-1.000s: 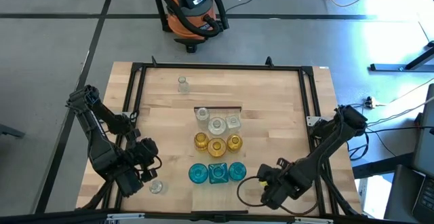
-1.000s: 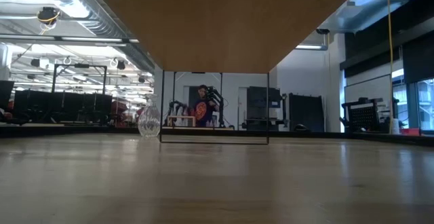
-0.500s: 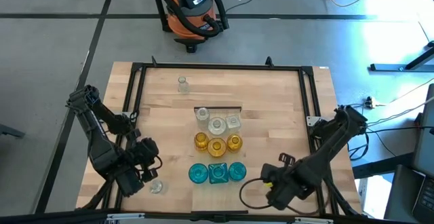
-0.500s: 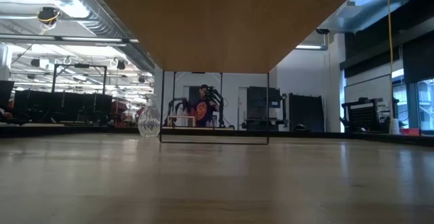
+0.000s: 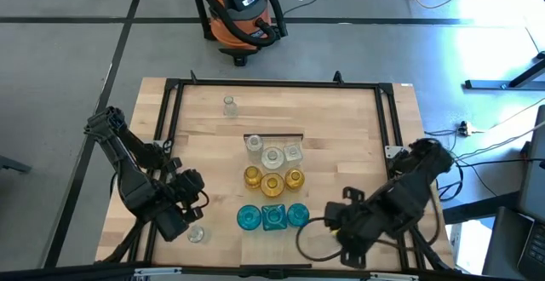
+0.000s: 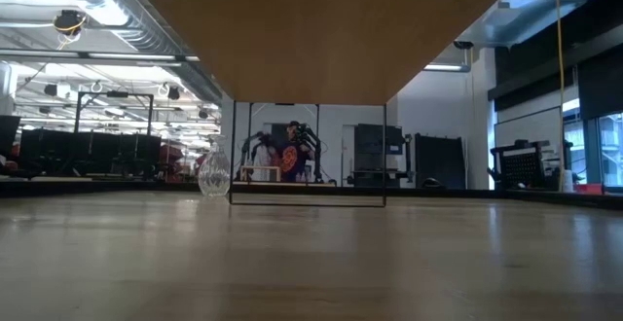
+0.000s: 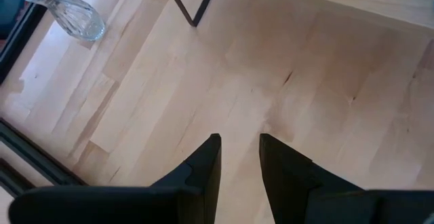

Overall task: Sort vases onto shelf
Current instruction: Put the transparent vase on the shelf

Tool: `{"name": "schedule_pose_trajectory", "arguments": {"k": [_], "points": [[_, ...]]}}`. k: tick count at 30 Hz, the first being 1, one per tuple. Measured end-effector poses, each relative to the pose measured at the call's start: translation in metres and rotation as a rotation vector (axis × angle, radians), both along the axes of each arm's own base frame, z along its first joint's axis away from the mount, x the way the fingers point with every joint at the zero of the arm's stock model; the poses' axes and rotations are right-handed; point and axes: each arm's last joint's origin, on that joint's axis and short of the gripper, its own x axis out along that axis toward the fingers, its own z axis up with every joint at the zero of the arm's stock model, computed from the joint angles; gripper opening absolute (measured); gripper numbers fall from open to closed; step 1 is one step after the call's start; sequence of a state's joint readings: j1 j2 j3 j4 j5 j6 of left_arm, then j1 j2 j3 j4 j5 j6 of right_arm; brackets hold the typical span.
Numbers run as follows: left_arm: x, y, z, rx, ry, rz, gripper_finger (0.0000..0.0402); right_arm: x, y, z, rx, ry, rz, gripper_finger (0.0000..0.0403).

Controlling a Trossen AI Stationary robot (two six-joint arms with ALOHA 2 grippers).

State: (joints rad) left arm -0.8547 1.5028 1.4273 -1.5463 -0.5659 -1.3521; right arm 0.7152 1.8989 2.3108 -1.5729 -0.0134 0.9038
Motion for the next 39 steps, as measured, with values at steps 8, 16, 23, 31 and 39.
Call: {"name": "schedule_pose_trajectory", "arguments": {"k": [8, 16, 23, 31, 39], "points": [[0.000, -0.002, 0.000, -0.018, -0.005, -0.002, 0.0094, 0.023, 0.001, -0.014, -0.035, 0.005, 0.072, 0.0001], [0.000, -0.002, 0.000, -0.019, -0.004, -0.001, 0.0094, 0.034, -0.008, -0.014, -0.070, -0.052, 0.113, 0.0000], [0.000, -0.002, 0.000, -0.020, -0.005, 0.002, 0.0094, 0.040, -0.008, -0.012, -0.055, -0.102, 0.154, 0.0000], [0.000, -0.002, 0.000, -0.016, -0.010, 0.004, 0.0094, 0.048, -0.002, -0.021, -0.056, -0.102, 0.204, 0.0000], [0.000, -0.002, 0.000, -0.025, -0.018, 0.022, 0.0094, 0.062, 0.010, -0.035, 0.002, -0.077, 0.201, 0.0001]]}}
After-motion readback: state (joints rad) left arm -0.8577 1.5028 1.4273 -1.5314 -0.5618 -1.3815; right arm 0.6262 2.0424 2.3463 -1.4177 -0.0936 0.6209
